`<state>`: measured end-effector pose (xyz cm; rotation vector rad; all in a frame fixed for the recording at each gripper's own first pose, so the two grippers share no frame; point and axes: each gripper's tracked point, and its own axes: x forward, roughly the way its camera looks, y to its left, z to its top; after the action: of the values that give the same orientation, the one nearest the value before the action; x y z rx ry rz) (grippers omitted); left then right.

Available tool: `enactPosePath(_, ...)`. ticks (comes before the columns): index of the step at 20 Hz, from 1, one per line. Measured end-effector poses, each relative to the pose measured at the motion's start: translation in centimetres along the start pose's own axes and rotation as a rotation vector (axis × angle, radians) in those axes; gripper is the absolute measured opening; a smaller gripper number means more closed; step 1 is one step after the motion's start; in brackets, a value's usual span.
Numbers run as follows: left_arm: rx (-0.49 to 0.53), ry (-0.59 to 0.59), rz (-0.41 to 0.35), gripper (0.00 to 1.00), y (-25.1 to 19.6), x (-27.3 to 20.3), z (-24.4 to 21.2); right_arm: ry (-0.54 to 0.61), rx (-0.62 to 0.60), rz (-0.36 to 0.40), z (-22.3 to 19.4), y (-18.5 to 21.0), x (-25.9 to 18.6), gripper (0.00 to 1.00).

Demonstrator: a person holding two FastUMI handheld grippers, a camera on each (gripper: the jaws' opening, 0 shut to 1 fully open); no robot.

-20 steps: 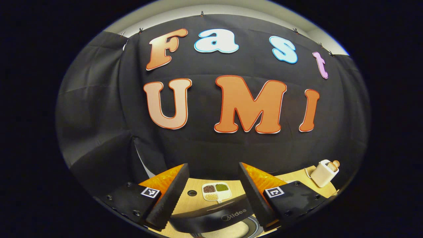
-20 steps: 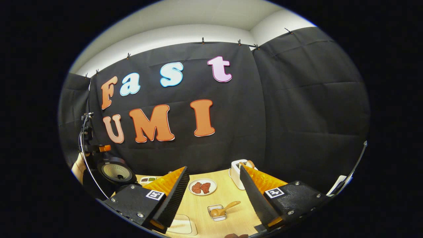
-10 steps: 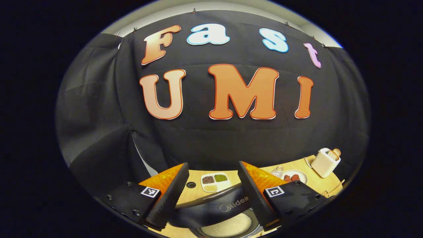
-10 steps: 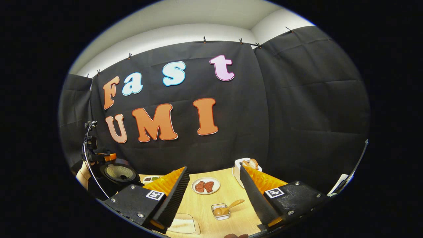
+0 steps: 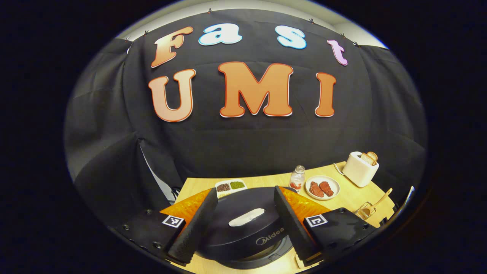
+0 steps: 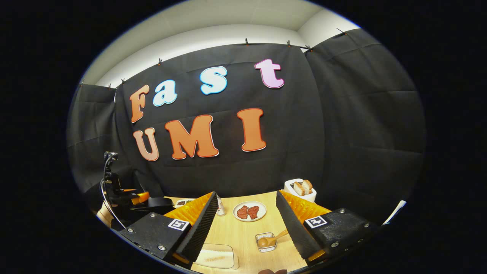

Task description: Close the left gripper, press the button to open the rice cooker; take a wooden spoon from the chopstick holder with the right hand, scoop a spoonful of rice and pour it into the rice cooker, then put the wooden spoon back into the chopstick holder.

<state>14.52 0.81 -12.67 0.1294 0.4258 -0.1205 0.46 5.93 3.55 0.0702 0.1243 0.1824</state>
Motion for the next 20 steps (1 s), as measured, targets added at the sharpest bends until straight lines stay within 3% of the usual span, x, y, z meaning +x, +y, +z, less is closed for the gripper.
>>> enactPosePath(6, -0.084, 0.008, 0.027, 1.00, -1.6, -0.6, -6.8, 0.024, 0.012, 0.046, -1.3, 1.6, 0.9, 0.95)
enactPosePath(11, -0.050, -0.059, 0.092, 1.00, -1.3, 0.2, -9.0, 0.062, 0.039, 0.031, -3.3, 0.7, 1.4, 0.95)
enactPosePath(12, -0.067, -0.042, 0.096, 0.98, -1.4, 0.4, -9.7, 0.068, 0.042, 0.026, -3.5, 0.6, 1.4, 1.00)
enactPosePath(16, 0.004, 0.015, 0.115, 0.96, -2.1, 1.0, -12.8, 0.087, 0.046, 0.021, -4.1, -0.1, 2.8, 0.95)
enactPosePath(19, -0.023, -0.038, 0.125, 1.00, -1.8, 0.7, -12.5, 0.104, 0.042, 0.009, -4.5, -0.5, 3.4, 0.95)
enactPosePath(20, -0.013, -0.042, 0.123, 0.97, -1.8, 0.8, -12.4, 0.107, 0.043, 0.005, -4.8, -0.7, 3.5, 0.95)
